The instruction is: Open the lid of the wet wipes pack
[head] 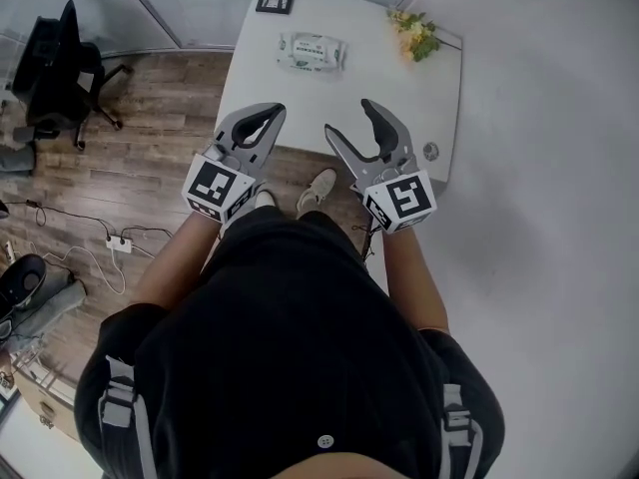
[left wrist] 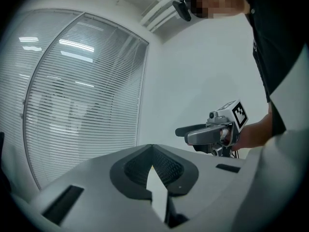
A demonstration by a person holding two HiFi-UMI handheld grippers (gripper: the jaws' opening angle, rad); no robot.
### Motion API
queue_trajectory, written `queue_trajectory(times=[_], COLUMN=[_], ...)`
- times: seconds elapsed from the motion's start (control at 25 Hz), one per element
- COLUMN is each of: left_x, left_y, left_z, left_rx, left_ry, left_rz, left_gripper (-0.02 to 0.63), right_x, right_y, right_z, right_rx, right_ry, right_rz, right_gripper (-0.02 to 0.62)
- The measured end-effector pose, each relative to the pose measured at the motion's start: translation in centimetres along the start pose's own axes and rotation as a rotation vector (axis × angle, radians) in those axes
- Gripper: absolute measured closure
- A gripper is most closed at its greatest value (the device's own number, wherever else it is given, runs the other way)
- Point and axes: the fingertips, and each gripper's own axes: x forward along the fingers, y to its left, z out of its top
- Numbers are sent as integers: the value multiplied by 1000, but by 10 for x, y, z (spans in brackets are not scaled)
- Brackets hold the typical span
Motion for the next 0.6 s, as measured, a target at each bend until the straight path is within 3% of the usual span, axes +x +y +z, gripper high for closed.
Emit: queue_trajectory(times=[0.6], left_x=[118], left_y=[17], left_z=[10], left_rx=[41], left_ry=[65], left_rz=[146], left_gripper=[598], right_x=[32], right_y=[-129], right_z=[-20], right_rx=[4], right_ry=[25], right_rz=[141], right_gripper=[301])
